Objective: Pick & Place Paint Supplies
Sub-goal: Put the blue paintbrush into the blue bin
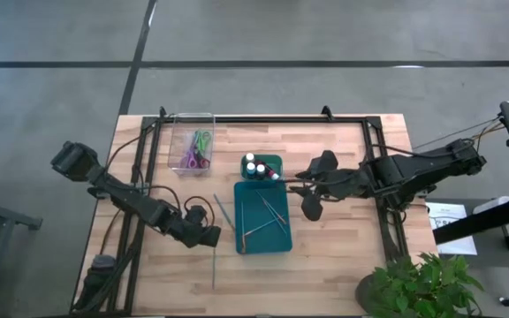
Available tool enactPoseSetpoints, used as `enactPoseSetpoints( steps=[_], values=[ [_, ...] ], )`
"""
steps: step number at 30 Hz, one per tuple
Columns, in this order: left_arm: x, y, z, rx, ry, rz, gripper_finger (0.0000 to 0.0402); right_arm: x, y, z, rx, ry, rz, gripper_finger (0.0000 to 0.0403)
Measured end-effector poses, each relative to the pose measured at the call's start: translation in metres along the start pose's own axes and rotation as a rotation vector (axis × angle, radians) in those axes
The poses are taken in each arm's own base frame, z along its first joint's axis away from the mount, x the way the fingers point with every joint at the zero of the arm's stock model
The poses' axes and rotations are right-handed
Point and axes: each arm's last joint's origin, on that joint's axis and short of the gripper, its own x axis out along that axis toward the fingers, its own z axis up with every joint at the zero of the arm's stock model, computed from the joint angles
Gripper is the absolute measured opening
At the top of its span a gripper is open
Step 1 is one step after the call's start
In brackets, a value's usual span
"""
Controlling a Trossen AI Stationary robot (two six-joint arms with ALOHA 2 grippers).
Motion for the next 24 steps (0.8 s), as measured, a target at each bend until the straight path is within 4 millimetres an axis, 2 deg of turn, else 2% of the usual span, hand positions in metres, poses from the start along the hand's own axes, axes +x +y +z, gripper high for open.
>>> enactPoseSetpoints(
  steps=[4, 12, 24],
  values=[
    [0.000, 0.000, 0.000, 0.007, -0.010, -0.003, 0.0000, 0.008, 0.000, -0.005, 0.006, 0.031, 0.043, 0.0198],
    [0.000, -0.002, 0.001, 0.014, -0.047, -0.022, 0.0000, 0.032, -0.001, -0.011, 0.105, 0.042, 0.244, 0.0198],
    [-0.003, -0.011, 0.002, 0.055, -0.112, -0.064, 0.0000, 0.036, -0.001, -0.013, 0.105, 0.053, 0.263, 0.0198]
  ],
)
